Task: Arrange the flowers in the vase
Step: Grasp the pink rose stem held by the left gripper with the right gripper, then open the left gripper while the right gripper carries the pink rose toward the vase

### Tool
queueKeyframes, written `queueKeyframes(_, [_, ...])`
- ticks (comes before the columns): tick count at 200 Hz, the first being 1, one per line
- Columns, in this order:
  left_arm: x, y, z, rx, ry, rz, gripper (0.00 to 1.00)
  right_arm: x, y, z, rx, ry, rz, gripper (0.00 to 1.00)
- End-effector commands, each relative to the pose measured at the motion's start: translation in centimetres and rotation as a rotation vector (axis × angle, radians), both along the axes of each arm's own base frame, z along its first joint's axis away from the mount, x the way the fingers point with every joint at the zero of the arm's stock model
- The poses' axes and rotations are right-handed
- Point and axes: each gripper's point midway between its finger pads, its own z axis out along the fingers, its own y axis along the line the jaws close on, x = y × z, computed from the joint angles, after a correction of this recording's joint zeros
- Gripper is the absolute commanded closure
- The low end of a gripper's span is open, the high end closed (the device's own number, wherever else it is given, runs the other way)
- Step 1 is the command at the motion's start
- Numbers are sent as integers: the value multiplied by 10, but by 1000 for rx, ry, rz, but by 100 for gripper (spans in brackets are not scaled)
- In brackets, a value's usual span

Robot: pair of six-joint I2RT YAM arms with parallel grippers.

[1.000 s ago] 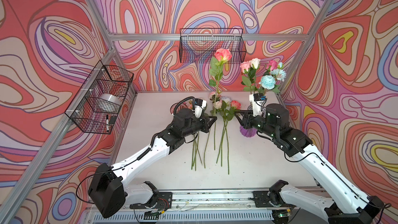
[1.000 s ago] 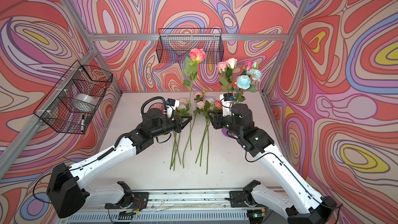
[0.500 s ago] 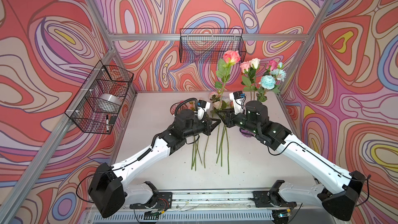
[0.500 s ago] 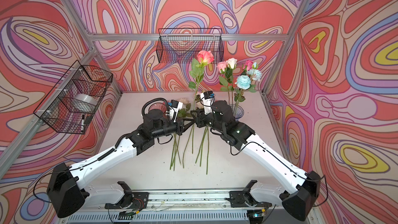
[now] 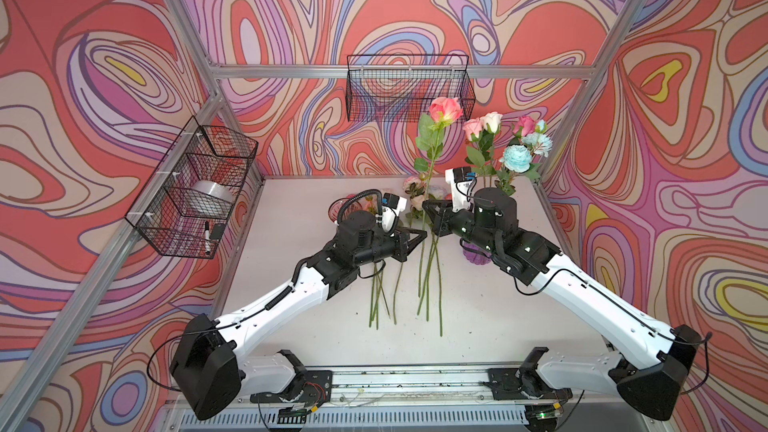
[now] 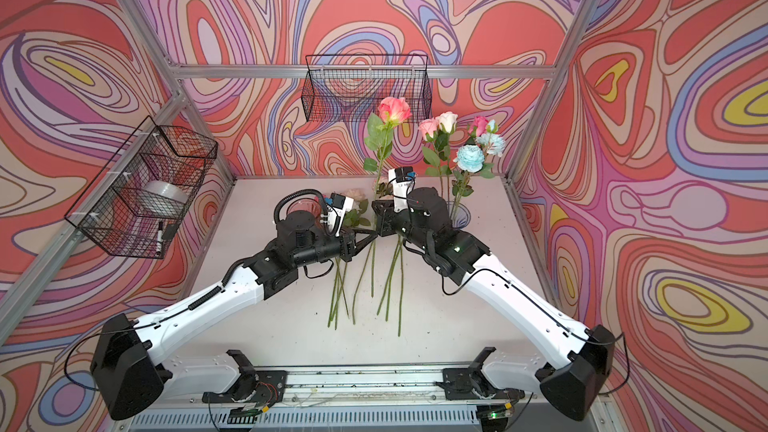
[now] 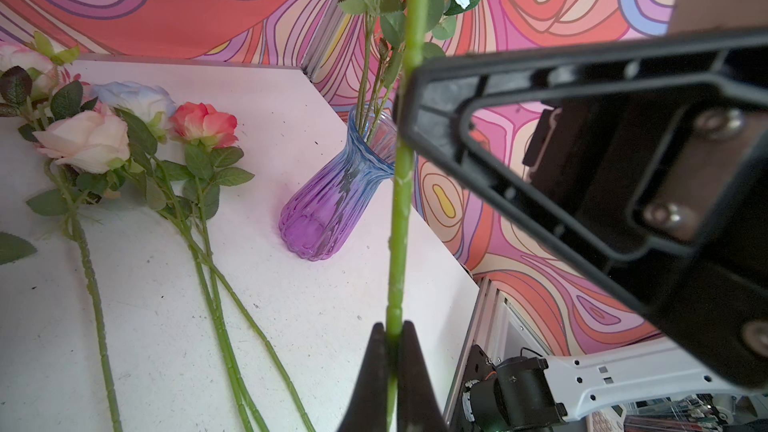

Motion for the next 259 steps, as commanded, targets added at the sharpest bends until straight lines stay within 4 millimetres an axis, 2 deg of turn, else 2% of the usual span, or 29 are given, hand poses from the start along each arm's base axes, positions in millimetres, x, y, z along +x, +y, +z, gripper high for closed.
queueKeyframes(1, [-4,-2,10,-27,-29,-16,100,2,4,12,19,-25,2,94])
queueKeyframes(11, [-5,-1,10,-26,-35,-13,100,3,4,11,14,-22,2,92])
queueKeyframes(29, [-6,-1,13,-30,-39,-18,100,5,4,7,7,-17,-7,78])
queueKeyframes(50, [-6,0,13,-25,-48,-13,100,9,6,5,3,-13,-11,76])
queueKeyframes(59, [-6,0,13,-25,-50,-14,100,10,6,5,-1,-14,-14,77])
queueKeyframes(87, [-7,0,13,-21,-53,-13,100,11,3,8,14,-25,-37,93])
queueKeyframes(108, [-6,0,13,-18,-53,-12,100,9,1,13,17,-36,-32,98])
queueKeyframes(135, [-2,4,9,-1,-40,26,53,7,-2,22,3,-62,-34,99])
queueKeyframes(145, [1,7,8,5,-39,50,42,7,-6,25,-20,-79,-46,99])
queueKeyframes(178, [6,18,9,20,-52,117,31,12,-33,45,-118,-176,-158,99])
queueKeyframes(226, [8,25,12,17,-74,156,30,15,-96,105,-275,-400,-442,98])
queueKeyframes(259, [8,23,11,18,-69,150,30,17,-126,138,-373,-530,-626,98])
